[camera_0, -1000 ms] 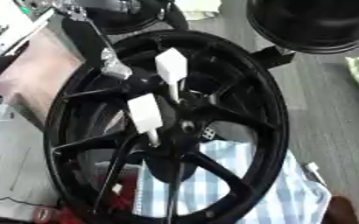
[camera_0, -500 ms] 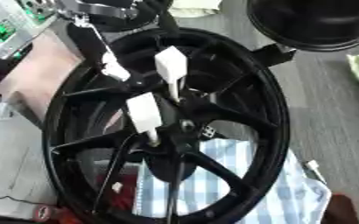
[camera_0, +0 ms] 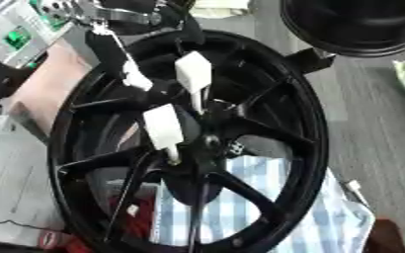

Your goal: Pull the pin out of the wheel hub.

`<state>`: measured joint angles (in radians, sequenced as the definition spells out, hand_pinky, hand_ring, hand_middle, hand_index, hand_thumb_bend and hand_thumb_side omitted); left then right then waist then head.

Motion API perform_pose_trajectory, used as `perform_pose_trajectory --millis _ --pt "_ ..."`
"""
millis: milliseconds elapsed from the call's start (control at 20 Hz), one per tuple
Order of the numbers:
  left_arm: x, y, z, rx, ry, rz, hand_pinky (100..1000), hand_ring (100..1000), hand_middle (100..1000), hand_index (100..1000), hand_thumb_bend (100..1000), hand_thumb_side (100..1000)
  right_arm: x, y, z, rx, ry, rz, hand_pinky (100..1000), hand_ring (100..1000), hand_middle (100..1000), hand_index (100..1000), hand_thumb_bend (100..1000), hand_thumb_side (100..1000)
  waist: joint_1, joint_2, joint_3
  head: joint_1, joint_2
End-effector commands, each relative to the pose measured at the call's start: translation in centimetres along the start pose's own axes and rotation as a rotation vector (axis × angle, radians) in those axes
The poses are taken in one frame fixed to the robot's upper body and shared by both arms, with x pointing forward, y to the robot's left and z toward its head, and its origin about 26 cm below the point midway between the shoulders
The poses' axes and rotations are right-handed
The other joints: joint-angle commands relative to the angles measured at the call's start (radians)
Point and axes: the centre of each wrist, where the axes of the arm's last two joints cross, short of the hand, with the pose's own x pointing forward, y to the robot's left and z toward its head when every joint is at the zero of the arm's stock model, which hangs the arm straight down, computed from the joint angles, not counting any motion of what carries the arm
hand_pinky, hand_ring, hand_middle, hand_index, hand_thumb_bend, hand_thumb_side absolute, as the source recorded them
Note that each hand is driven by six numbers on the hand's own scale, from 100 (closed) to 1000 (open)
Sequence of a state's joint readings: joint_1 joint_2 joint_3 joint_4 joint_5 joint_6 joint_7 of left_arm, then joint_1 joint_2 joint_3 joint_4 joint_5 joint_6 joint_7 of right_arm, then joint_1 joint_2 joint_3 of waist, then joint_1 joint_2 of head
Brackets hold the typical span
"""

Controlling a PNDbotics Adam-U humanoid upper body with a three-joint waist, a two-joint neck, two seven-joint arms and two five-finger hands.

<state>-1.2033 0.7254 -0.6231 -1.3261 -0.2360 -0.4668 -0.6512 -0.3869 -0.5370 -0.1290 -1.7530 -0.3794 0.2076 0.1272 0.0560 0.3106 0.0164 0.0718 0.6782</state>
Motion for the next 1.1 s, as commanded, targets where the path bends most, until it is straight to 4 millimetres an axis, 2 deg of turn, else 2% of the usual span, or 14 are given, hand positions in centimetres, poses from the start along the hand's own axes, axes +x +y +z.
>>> perform_pose_trajectory --millis 50,400,700,1100 --pt "0.0 1.58 0.58 -0.225 -0.171 -0.199 881 939 878 934 399 490 1.02 -0.53 -0.17 -0.001 -0.02 0.032 873 730 723 703 342 243 -0.002 -0.014 -0.001 0.004 -0.014" --pt "-0.17 1.4 0.06 -0.229 -0.179 -0.193 875 933 869 927 393 504 1.0 -0.5 -0.17 0.0 -0.019 0.03 873 730 723 703 341 245 0.0 -0.009 -0.004 0.003 -0.019" --pt "-0.67 1.0 0.11 -0.245 -0.164 -0.196 872 931 868 922 400 502 1.03 -0.37 -0.19 0.008 -0.019 0.028 874 731 724 703 340 246 0.002 -0.006 -0.006 -0.009 -0.041" --pt "-0.88 0.81 -0.15 -0.248 -0.173 -0.201 863 922 865 904 377 484 0.97 -0.33 -0.21 0.012 -0.015 0.027 874 731 724 704 338 249 0.002 -0.003 -0.007 -0.006 -0.052"
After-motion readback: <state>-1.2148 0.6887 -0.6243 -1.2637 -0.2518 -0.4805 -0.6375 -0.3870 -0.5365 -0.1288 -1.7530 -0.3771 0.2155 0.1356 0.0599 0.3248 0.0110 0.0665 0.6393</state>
